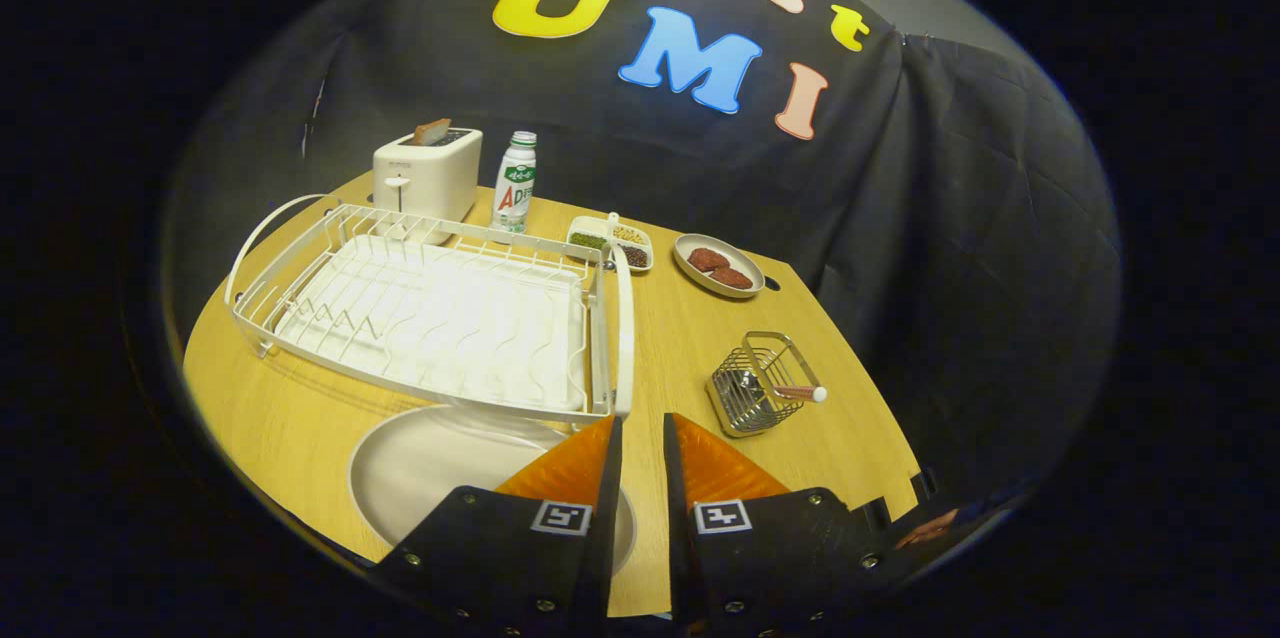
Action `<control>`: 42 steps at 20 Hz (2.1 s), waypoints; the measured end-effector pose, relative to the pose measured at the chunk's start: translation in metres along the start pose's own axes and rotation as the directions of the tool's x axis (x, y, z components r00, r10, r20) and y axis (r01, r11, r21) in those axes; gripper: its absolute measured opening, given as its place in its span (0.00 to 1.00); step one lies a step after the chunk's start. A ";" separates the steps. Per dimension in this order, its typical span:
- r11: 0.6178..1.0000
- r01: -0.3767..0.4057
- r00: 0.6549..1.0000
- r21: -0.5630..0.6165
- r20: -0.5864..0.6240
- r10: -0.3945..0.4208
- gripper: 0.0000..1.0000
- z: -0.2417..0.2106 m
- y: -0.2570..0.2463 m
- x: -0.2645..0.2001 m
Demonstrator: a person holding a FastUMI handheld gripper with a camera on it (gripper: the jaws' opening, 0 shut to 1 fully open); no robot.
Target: Take the plate from the dish rack, then take the spoon from the basket and place it into the plate.
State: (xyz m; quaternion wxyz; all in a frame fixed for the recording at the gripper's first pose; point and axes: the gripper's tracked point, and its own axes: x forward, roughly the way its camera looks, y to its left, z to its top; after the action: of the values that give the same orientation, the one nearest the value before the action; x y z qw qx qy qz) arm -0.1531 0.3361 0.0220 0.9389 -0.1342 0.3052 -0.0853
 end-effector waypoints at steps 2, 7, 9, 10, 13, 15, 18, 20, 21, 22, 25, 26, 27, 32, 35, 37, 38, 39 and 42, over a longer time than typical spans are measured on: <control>0.999 0.044 0.999 0.028 -0.014 -0.043 0.23 -0.001 -0.022 0.009; 0.985 0.151 0.987 0.088 -0.063 -0.146 0.23 -0.007 -0.078 0.035; 0.977 0.181 0.982 0.112 -0.082 -0.172 0.23 -0.009 -0.096 0.046; 0.973 0.192 0.979 0.124 -0.090 -0.182 0.23 -0.010 -0.105 0.051; 0.967 0.193 0.978 0.163 -0.107 -0.177 0.25 -0.014 -0.117 0.065; 0.968 0.179 0.980 0.175 -0.117 -0.160 0.25 -0.016 -0.117 0.073; 0.972 0.161 0.982 0.171 -0.128 -0.140 0.26 -0.019 -0.119 0.083; 0.975 0.139 0.984 0.174 -0.139 -0.115 0.25 -0.022 -0.116 0.086; 0.977 0.118 0.986 0.178 -0.136 -0.094 0.25 -0.022 -0.112 0.089; 0.979 0.095 0.989 0.178 -0.127 -0.073 0.26 -0.020 -0.110 0.084; 0.984 0.083 0.992 0.156 -0.110 -0.066 0.11 -0.016 -0.109 0.089; 0.985 0.087 0.992 0.148 -0.101 -0.072 0.11 -0.013 -0.109 0.089; 0.985 0.088 0.993 0.146 -0.096 -0.075 0.06 -0.012 -0.109 0.085; 0.983 0.100 0.992 0.153 -0.086 -0.088 0.06 -0.007 -0.110 0.071; 0.984 0.106 0.993 0.146 -0.072 -0.096 0.06 -0.004 -0.113 0.054; 0.985 0.108 0.994 0.133 -0.051 -0.102 0.06 0.002 -0.116 0.041; 0.986 0.109 0.994 0.125 -0.037 -0.105 0.06 0.006 -0.117 0.033; 0.987 0.109 0.994 0.116 -0.023 -0.107 0.06 0.010 -0.118 0.025; 0.991 0.096 0.995 0.090 0.030 -0.099 0.06 0.024 -0.119 0.001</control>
State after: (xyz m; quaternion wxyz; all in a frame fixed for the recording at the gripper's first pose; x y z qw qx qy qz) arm -0.1474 0.2280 0.0766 0.9437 -0.1087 0.2781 -0.1423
